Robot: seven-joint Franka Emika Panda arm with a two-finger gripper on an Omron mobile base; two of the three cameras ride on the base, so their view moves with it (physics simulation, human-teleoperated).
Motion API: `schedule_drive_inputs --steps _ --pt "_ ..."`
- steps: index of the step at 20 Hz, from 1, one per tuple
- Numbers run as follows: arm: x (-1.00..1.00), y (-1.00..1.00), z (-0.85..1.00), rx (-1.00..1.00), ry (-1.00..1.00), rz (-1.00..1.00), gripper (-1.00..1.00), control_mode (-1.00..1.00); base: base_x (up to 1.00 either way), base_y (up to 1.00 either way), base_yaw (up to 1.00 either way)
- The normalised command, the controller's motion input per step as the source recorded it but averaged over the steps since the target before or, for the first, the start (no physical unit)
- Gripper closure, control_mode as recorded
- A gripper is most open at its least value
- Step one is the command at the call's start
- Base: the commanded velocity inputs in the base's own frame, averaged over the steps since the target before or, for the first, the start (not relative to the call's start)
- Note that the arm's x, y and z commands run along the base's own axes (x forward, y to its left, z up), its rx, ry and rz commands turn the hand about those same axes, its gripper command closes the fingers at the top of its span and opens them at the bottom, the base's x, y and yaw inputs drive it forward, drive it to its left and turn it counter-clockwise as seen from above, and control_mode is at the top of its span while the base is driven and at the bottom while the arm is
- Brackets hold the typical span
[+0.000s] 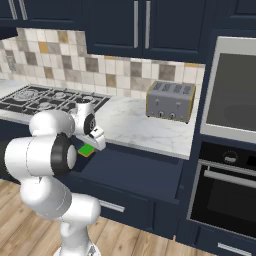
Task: Restock the sink supplies by placing the sponge and soap dispenser on the counter and next to the sink. Make sure the soap dispenser is upright.
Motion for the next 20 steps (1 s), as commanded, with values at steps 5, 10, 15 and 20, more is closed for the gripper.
schedule_drive_inputs --steps 5,10,15,20 --pt "-0.72 0.0 0.83 0.0 -0.01 -0.12 1.0 -1.0 0.0 0.0 0.0" --pt "-0.43 0.0 0.1 0.0 -0.02 -0.05 1.0 -1.0 0.0 0.0 0.0" --pt "0.0 0.13 0.0 -0.02 0.0 0.01 1.0 -1.0 0.0 0.0 0.0" --pt "0.0 0.02 0.0 0.0 0.0 -0.01 1.0 1.0 -0.02 0.09 -0.23"
